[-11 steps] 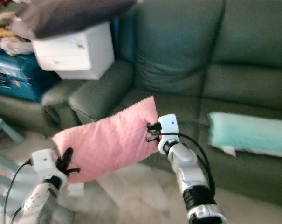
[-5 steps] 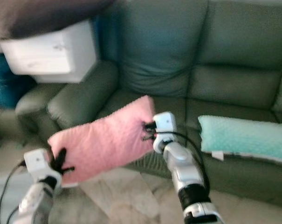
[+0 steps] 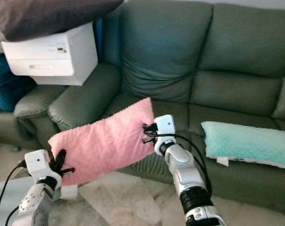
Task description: Move the pillow to the sofa
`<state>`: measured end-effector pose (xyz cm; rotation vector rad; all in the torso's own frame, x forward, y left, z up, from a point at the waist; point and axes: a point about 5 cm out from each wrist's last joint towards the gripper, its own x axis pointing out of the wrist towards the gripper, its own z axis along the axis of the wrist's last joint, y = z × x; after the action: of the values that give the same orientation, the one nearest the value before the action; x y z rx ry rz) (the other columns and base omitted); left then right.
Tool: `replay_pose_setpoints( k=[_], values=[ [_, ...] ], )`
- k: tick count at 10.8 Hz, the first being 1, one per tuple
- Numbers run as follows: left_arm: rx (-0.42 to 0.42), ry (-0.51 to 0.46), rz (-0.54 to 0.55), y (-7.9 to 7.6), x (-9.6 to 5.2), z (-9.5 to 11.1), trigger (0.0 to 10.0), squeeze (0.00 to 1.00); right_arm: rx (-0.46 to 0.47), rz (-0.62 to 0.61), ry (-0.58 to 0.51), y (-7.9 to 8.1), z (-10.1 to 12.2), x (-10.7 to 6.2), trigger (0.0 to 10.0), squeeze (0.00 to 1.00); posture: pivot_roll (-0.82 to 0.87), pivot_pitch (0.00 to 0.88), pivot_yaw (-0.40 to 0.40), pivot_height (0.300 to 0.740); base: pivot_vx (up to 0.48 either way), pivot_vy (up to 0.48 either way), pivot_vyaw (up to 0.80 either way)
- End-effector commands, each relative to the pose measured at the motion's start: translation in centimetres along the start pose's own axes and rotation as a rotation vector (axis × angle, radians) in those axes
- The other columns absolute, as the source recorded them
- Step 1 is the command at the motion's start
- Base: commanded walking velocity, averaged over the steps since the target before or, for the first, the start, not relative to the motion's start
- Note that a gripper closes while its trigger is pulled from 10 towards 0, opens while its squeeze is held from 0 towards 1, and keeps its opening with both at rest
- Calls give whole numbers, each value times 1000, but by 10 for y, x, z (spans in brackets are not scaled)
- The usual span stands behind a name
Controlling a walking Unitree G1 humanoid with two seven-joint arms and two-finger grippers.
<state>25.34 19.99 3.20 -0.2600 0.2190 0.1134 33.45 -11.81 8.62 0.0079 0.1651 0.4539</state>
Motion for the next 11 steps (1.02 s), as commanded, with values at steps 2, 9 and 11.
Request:
replay_pose_setpoints(
  k=[2,9,11],
  values=[
    [24,-8,-7,-2,3,4,10000,0,-6,-23,-24,-6,7,0,10000,0,-207,45,49,740,0,0,-775],
    [45,1,-15,-1,5,6,10000,0,-2,-29,-25,-6,7,0,10000,0,-205,37,51,740,0,0,-769],
    [46,1,-11,0,5,6,10000,0,-2,-23,-33,-4,9,2,10000,0,-202,35,52,740,0,0,-384]
  ],
)
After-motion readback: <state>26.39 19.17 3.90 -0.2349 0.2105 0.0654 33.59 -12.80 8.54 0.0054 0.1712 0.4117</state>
